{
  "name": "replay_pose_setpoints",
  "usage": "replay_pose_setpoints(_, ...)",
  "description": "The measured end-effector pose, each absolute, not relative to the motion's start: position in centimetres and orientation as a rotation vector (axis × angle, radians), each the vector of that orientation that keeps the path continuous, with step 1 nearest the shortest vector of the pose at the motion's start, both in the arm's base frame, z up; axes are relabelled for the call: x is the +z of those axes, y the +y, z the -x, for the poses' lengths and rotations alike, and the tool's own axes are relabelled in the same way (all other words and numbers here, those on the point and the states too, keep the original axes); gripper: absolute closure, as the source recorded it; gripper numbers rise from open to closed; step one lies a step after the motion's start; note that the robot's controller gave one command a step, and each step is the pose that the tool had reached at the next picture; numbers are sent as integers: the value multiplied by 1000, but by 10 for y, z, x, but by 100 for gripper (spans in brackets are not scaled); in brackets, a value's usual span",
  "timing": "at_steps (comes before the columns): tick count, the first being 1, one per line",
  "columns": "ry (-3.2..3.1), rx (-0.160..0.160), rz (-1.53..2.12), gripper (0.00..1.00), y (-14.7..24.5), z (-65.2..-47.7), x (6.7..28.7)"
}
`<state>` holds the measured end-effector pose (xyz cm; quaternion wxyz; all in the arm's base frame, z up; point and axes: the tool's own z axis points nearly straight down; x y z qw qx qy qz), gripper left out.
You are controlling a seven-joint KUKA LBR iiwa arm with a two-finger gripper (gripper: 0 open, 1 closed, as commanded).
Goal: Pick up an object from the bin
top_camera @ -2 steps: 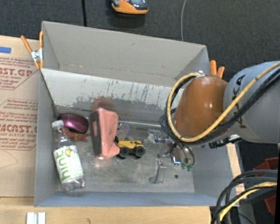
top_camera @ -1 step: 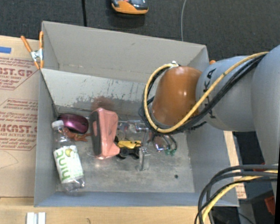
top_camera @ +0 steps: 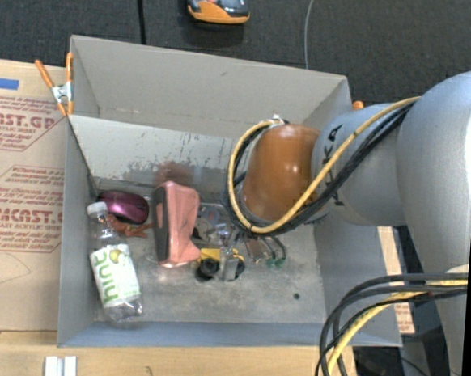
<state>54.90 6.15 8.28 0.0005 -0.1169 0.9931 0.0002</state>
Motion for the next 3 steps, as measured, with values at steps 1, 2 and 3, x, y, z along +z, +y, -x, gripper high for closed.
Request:
replay_pose_setpoints(1,3119,1,367,100,61,-549,83)
replay_pose_setpoints(2,3119,1,367,100,62,-549,83)
replay_pose_setpoints(3,3119,0,349,100,81,-587,205)
